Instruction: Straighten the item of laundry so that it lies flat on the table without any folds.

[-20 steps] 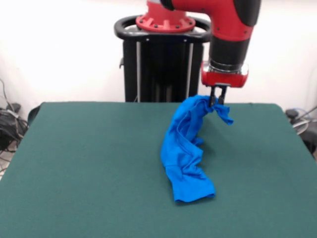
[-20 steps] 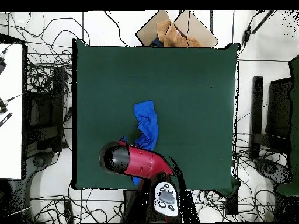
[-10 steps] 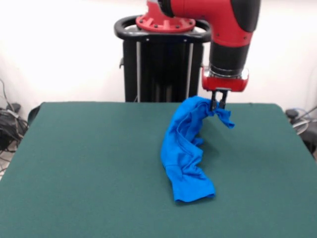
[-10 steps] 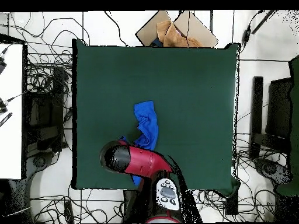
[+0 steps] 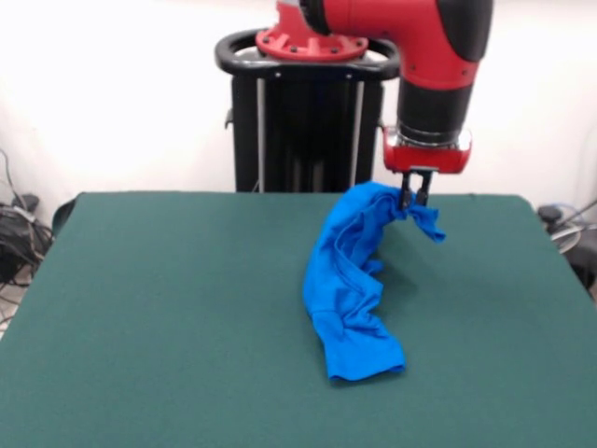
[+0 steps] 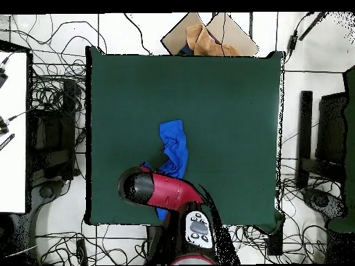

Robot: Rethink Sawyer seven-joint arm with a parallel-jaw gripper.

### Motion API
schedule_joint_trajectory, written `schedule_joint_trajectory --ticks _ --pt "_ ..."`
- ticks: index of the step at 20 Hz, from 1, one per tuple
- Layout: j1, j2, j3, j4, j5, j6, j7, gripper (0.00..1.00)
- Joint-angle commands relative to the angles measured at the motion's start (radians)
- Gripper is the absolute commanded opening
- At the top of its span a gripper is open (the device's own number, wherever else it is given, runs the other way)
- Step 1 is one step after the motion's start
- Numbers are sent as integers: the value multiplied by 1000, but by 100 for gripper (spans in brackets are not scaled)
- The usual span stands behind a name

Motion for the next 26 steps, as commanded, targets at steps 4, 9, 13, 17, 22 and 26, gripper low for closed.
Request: schedule_joint_trajectory --ticks 4,9,13,17,22,26 --pt "-27 48 139 47 53 -84 229 0" --pt "-36 53 154 49 51 -93 225 0" --pt "-30 53 151 46 50 -90 224 0" --pt "-38 58 158 48 46 -99 221 0" --pt "-38 56 164 51 51 -97 226 0" --pt "-40 58 184 62 61 -108 239 0"
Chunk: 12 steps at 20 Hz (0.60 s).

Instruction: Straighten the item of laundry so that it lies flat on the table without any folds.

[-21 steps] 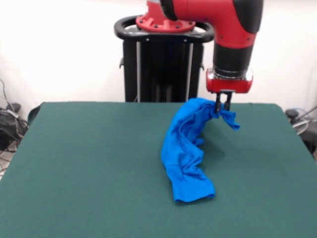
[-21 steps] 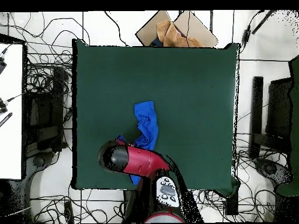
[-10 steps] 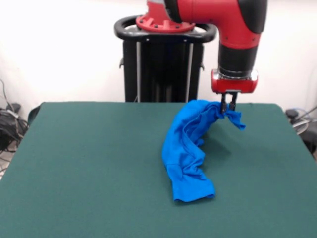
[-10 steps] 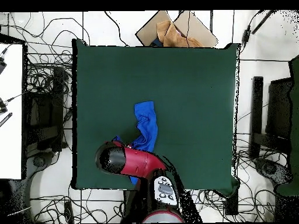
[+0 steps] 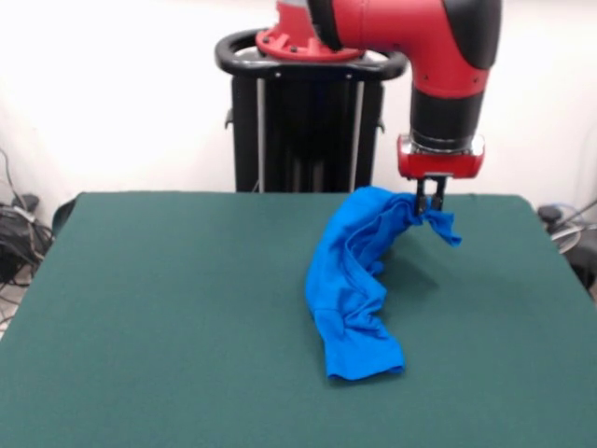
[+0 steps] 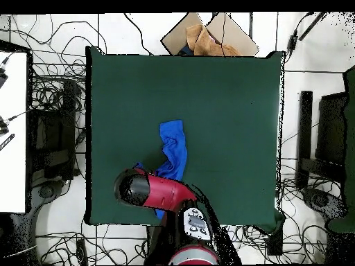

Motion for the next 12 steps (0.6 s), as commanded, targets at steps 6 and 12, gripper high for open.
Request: schedule_joint_trajectory --ticks 6,12 --pt "6 36 113 28 71 -56 261 0" --pt "-12 53 150 37 75 -85 269 0"
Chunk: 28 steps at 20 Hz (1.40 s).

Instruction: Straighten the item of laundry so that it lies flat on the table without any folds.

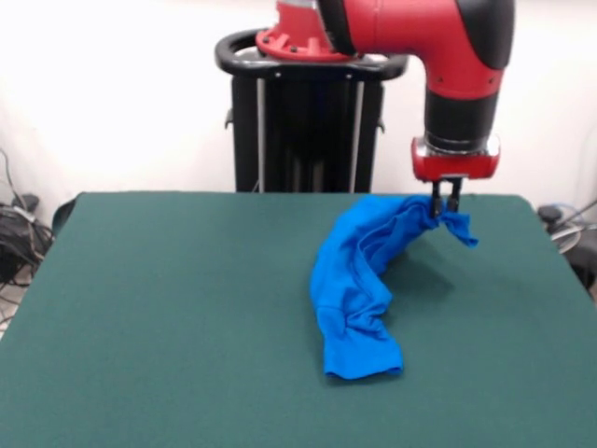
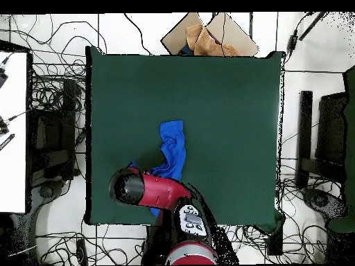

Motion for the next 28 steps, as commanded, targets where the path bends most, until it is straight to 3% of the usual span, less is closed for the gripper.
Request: schedule_joint_trajectory --ticks 1,11,17,21,28 --pt "-17 53 119 42 77 -76 270 0" --pt "-2 54 137 44 96 -94 292 0" --pt "74 47 57 23 113 -103 312 0" --pt "137 39 -1 16 149 -118 346 0" --pt "151 37 42 73 247 -171 438 0"
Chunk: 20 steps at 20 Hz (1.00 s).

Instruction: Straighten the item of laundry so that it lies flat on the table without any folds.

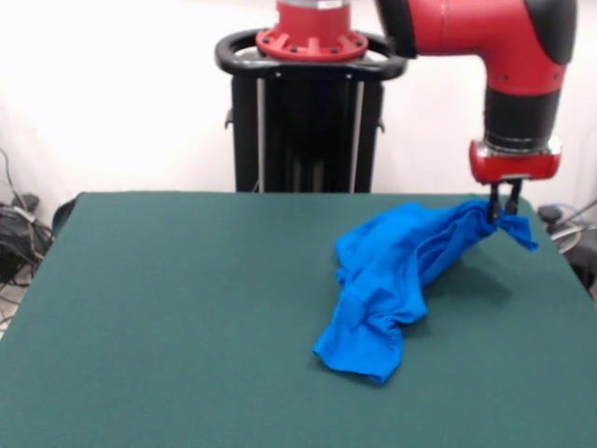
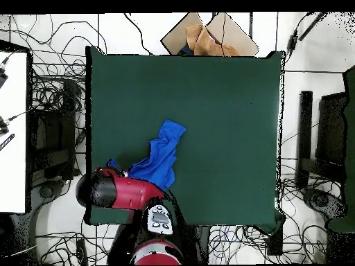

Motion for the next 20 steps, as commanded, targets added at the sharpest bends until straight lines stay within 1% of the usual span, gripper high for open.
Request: schedule_joint_trajectory --ticks 1,3,5,6,7,9,11,12,14,16,20 --pt "25 30 5 74 135 -80 400 0" --pt "95 18 -69 63 161 -75 414 0" --pt "223 23 -207 17 196 -47 416 0" --pt "244 33 -225 9 205 -55 416 0" --pt "252 42 -226 7 211 -69 421 0" --pt "273 50 -258 4 223 -76 430 0" --pt "237 45 -234 20 211 -94 430 0" --pt "190 45 -194 40 194 -117 430 0" --pt "145 46 -155 61 180 -133 437 0" --pt "133 45 -139 73 185 -127 448 0" --pt "104 38 -85 123 223 -133 509 0"
